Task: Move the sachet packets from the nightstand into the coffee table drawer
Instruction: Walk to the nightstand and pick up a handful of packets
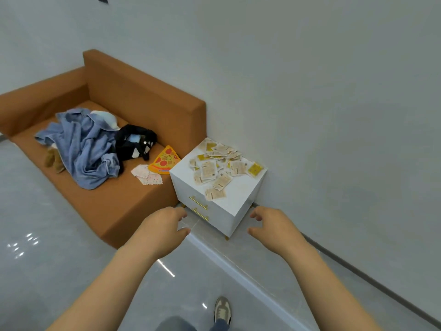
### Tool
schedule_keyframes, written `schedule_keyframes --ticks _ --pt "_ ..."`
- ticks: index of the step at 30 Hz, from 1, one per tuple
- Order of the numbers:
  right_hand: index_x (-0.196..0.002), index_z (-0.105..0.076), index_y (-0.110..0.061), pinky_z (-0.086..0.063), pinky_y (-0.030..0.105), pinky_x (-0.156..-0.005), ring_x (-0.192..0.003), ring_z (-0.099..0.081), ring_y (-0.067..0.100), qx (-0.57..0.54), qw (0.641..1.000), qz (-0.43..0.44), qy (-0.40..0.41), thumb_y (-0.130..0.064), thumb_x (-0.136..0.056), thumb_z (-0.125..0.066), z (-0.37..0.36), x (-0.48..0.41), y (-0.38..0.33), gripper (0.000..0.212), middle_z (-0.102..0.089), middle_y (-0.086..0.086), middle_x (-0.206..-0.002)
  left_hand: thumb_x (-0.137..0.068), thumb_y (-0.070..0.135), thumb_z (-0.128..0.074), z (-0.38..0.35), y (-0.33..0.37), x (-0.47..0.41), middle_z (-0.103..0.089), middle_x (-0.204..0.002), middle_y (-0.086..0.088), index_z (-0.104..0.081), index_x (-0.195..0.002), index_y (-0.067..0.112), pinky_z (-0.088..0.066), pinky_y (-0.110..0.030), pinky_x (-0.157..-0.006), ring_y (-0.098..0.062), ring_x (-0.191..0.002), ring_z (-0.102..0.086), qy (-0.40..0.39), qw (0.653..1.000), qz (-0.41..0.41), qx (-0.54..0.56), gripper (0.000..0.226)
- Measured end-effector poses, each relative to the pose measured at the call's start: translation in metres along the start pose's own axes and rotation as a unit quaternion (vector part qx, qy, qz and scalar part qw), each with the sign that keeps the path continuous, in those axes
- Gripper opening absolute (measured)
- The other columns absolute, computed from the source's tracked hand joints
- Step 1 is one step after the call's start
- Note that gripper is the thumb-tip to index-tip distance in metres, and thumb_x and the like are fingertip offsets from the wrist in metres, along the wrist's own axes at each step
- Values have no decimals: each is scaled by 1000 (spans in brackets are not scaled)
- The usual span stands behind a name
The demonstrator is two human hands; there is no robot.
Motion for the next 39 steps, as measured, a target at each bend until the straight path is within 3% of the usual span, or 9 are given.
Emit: schedule_keyframes --ticks 7,13,18,24,32,39 --pt "-129 -54 -18 -47 32 -92 -114 -55 19 13 1000 -11 -17 -28 -88 -62 18 -92 -14 43 -60 4 -123 -91 35 -57 24 -15 -91 -59 -121 3 -53 -126 22 -43 -24 -84 -15 -110 -55 -23 1000 2 5 38" --pt "-130 -53 -19 -47 29 -90 -114 -56 18 4 999 -50 -22 -29 -88 -61 20 -167 -30 44 -59 3 -125 -90 33 -56 47 -42 -179 -58 -124 4 -54 -127 22 -45 -26 -90 -15 -114 -54 -53 998 -18 1 38" --pt "-130 -54 -20 -49 30 -87 -108 -57 17 -13 995 -101 -17 -30 -88 -60 24 -223 -59 43 -62 1 -118 -84 37 -53 75 -77 -253 -59 -127 4 -54 -126 28 -49 -36 -92 -17 -116 -54 -77 996 -52 4 43" --pt "-127 -54 -22 -46 27 -82 -106 -58 16 -43 989 -144 -4 -32 -89 -61 22 -271 -84 40 -60 -1 -122 -92 33 -52 104 -94 -334 -54 -132 1 -47 -134 22 -43 -30 -96 -17 -122 -50 -93 991 -88 -46 43" --pt "-127 -53 -21 -44 24 -81 -108 -57 16 -67 979 -194 -12 -33 -90 -60 35 -324 -61 39 -59 -1 -124 -93 36 -53 104 -90 -410 -54 -133 1 -45 -136 21 -43 -30 -97 -16 -122 -50 -123 985 -112 -37 46" --pt "-127 -53 -19 -47 28 -84 -103 -60 18 -72 977 -198 -22 -32 -91 -59 47 -391 -34 39 -63 1 -117 -92 38 -55 94 -84 -478 -54 -133 -5 -43 -138 18 -47 -32 -92 -21 -116 -56 -138 986 -82 -44 51"
Point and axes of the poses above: each hand's wrist, its own x-axis away from the middle knuckle, its own z-axis out of the back of the hand, y = z × x, the point moved 6 cm from there along -x, towards the middle knuckle
